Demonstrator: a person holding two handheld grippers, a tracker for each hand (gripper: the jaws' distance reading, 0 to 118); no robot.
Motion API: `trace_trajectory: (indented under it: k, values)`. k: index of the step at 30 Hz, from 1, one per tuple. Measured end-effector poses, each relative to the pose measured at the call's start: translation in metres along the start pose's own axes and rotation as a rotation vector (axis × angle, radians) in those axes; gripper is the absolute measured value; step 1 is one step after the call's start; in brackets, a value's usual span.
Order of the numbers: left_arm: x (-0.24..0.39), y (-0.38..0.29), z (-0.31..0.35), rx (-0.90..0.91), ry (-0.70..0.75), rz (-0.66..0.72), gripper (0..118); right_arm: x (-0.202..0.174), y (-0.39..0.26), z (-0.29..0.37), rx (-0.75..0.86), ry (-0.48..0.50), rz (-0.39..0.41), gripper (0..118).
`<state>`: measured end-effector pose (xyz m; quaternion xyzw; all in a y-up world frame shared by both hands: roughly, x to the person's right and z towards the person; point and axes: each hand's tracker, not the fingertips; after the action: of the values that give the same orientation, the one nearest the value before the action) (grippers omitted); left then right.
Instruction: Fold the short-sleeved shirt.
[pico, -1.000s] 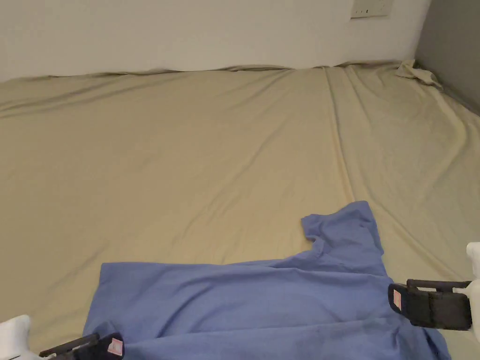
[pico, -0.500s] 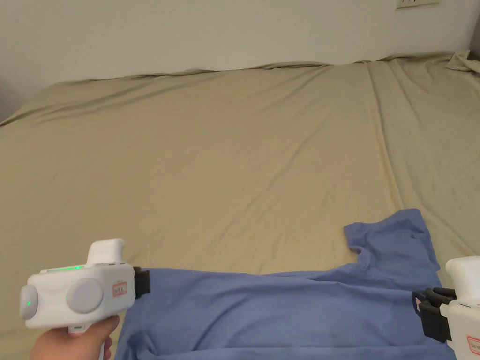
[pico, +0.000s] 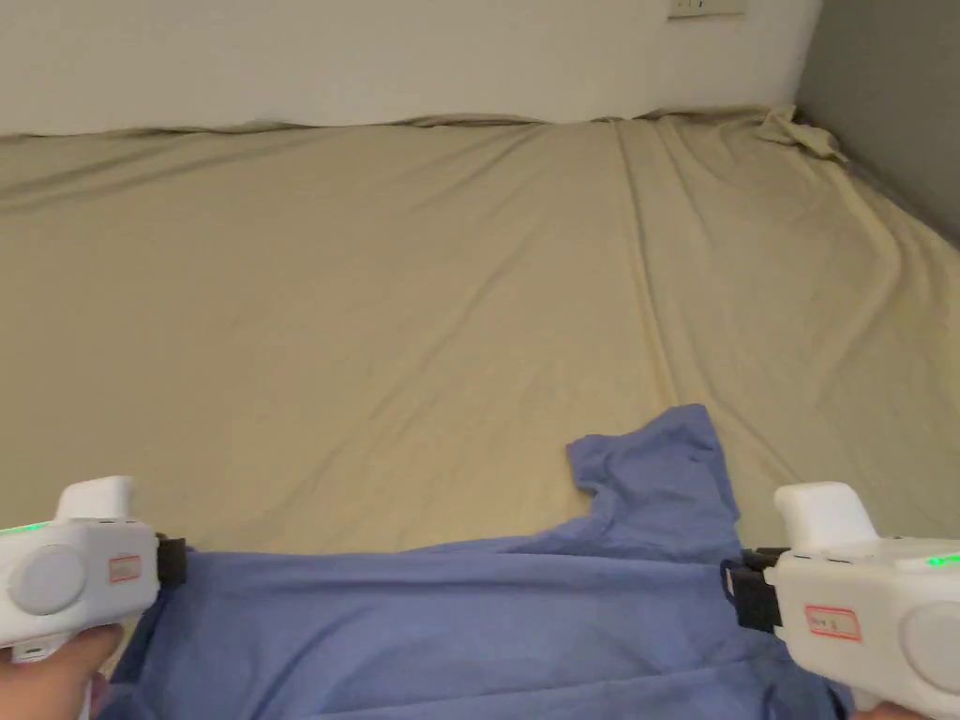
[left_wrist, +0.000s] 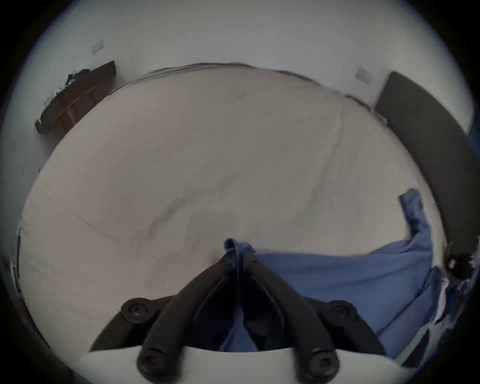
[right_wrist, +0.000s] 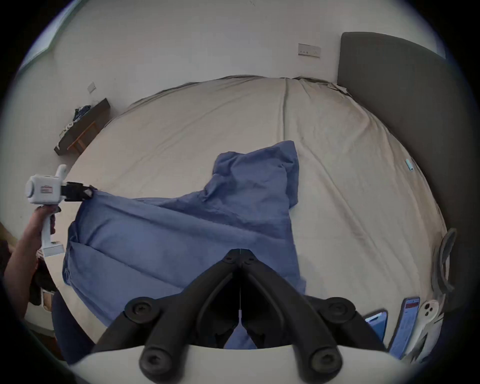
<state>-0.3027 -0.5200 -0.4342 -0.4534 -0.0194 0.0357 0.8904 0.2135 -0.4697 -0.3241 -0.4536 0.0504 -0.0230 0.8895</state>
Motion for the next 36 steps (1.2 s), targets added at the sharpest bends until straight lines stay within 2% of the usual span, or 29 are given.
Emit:
trace_trajectory:
  k: [4,5,6,7,8,10,14,15,16,18,19,21,23,27,31,36]
  values:
    - [0.021,0.003,0.037,-0.033,-0.059,0.024,1,0.025,0.035,-0.027,-0.004,0.012,0.009,5]
    - [0.024,0.004,0.044,-0.026,-0.062,0.025,1,0.03,0.045,-0.037,-0.031,0.035,0.026,37]
    - [0.015,0.01,0.041,-0.013,-0.071,0.024,1,0.035,0.054,-0.049,-0.083,0.037,0.054,82]
    - [0.011,0.014,0.041,-0.004,-0.088,0.03,1,0.038,0.061,-0.062,-0.136,0.04,0.072,115]
    - [0.011,0.016,0.044,-0.002,-0.097,0.032,1,0.04,0.065,-0.074,-0.189,0.041,0.077,118]
    - [0.011,0.019,0.049,0.004,-0.096,0.031,1,0.046,0.073,-0.089,-0.189,0.054,0.079,118]
    - [0.009,0.016,0.05,0.008,-0.091,0.027,1,0.054,0.072,-0.126,-0.268,-0.06,0.037,118]
    - [0.008,0.015,0.049,0.006,-0.092,0.032,1,0.055,0.068,-0.133,-0.256,-0.064,0.014,117]
    - [0.005,0.015,0.048,0.008,-0.088,0.032,1,0.055,0.065,-0.136,-0.262,-0.046,-0.021,109]
    - [0.002,0.016,0.045,0.004,-0.085,0.033,1,0.05,0.065,-0.137,-0.289,0.05,-0.104,11]
    - [0.003,0.012,0.044,-0.001,-0.082,0.031,1,0.045,0.064,-0.13,-0.229,-0.025,-0.08,8]
    - [-0.002,0.013,0.043,-0.004,-0.074,0.034,1,0.039,0.064,-0.122,-0.212,0.002,0.004,8]
    - [-0.005,0.013,0.045,-0.006,-0.09,0.06,1,0.039,0.07,-0.102,-0.176,0.001,-0.01,7]
    - [-0.005,0.016,0.067,0.016,-0.134,0.059,1,0.043,0.079,-0.049,-0.085,0.137,0.003,7]
    - [-0.003,-0.006,0.116,0.055,-0.196,-0.017,1,0.027,0.065,0.016,-0.034,0.159,0.129,6]
    - [-0.019,-0.038,0.159,0.039,-0.25,-0.007,1,0.029,0.038,0.074,-0.017,0.222,0.144,6]
